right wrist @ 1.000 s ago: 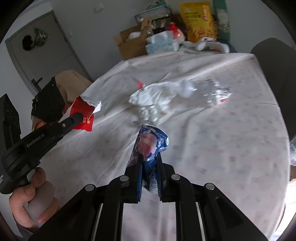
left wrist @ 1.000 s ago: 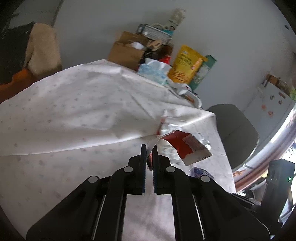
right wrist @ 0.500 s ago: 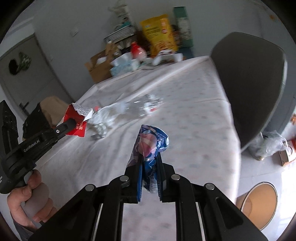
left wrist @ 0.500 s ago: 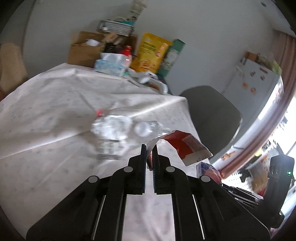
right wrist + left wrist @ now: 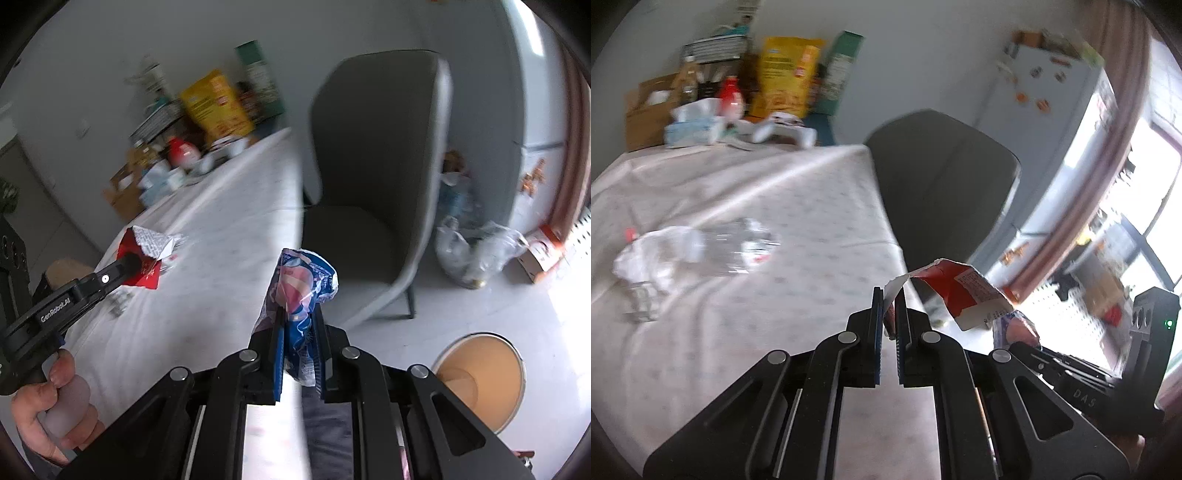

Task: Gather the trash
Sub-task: 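Carry the blue packet and red wrapper in both tools to the bin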

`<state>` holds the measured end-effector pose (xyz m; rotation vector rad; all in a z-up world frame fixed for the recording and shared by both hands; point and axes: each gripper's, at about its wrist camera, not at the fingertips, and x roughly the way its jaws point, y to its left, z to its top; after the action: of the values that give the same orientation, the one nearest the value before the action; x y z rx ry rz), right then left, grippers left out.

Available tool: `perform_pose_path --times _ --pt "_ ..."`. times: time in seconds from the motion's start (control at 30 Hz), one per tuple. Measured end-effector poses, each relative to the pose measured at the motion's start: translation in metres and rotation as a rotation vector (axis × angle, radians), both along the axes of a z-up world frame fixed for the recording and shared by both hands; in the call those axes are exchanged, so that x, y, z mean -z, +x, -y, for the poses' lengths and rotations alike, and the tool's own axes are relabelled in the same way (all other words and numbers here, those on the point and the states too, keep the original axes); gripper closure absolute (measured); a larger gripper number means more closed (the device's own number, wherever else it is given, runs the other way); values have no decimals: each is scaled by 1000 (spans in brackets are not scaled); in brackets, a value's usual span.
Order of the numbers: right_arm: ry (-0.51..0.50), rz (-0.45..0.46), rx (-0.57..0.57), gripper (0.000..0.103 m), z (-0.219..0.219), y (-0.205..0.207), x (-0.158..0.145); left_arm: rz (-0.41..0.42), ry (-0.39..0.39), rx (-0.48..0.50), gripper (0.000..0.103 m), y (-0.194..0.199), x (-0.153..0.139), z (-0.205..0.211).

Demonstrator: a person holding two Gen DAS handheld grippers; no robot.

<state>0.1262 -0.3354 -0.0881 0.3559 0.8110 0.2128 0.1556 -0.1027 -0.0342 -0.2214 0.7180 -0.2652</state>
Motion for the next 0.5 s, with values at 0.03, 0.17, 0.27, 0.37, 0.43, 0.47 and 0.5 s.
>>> perform_pose_path --times 0.03,0.17,0.27,0.37,0.43,0.47,0.5 --pt "5 -7 26 89 14 -1 4 -3 6 11 97 2 1 8" --pt "17 -24 88 89 52 -8 16 -21 27 61 97 10 7 47" --pt "19 -34 131 89 79 -14 27 -41 50 114 97 16 14 82" --pt "27 -66 185 89 109 -19 44 -61 70 161 97 19 22 109" --pt "33 -88 219 88 127 -22 56 -77 86 194 97 20 30 128" --pt "33 -95 233 87 135 -23 61 -84 93 206 97 20 33 137" --pt "32 -106 251 86 144 -24 68 -92 101 220 97 20 37 146"
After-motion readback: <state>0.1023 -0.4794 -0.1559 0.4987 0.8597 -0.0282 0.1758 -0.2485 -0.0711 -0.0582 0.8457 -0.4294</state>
